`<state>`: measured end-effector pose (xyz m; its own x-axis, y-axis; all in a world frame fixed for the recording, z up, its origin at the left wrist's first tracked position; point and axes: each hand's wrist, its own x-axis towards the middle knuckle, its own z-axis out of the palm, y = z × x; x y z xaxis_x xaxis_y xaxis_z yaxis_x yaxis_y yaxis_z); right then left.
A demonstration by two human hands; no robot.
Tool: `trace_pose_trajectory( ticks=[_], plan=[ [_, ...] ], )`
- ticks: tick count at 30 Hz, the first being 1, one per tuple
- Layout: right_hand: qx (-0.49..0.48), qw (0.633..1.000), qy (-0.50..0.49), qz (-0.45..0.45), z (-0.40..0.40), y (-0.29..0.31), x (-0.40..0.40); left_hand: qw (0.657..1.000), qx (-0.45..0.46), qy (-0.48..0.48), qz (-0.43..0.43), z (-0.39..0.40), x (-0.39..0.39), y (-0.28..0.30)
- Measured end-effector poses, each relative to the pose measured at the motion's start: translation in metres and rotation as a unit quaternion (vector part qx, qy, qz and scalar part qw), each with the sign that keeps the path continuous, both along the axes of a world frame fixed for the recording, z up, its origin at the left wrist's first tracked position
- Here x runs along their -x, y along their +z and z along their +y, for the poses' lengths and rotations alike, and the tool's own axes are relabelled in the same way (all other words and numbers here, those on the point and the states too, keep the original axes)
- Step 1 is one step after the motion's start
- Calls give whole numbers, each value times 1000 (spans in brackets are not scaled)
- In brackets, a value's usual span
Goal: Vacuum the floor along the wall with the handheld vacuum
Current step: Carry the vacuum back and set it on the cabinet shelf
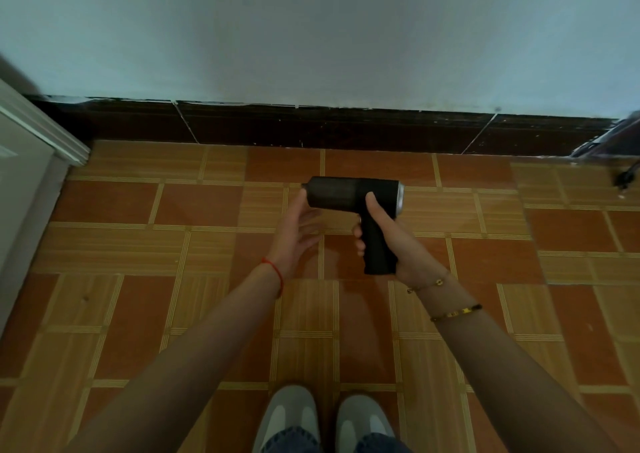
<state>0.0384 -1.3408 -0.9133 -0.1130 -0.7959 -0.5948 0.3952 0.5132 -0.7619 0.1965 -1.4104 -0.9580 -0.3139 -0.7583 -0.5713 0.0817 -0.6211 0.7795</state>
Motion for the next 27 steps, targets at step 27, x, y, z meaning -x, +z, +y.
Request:
trace_pose_trajectory(
  ticks=[27],
  plan=[
    [6,998,23,60,9,-10,-18,994,53,95,2,15,-7,13]
  ],
)
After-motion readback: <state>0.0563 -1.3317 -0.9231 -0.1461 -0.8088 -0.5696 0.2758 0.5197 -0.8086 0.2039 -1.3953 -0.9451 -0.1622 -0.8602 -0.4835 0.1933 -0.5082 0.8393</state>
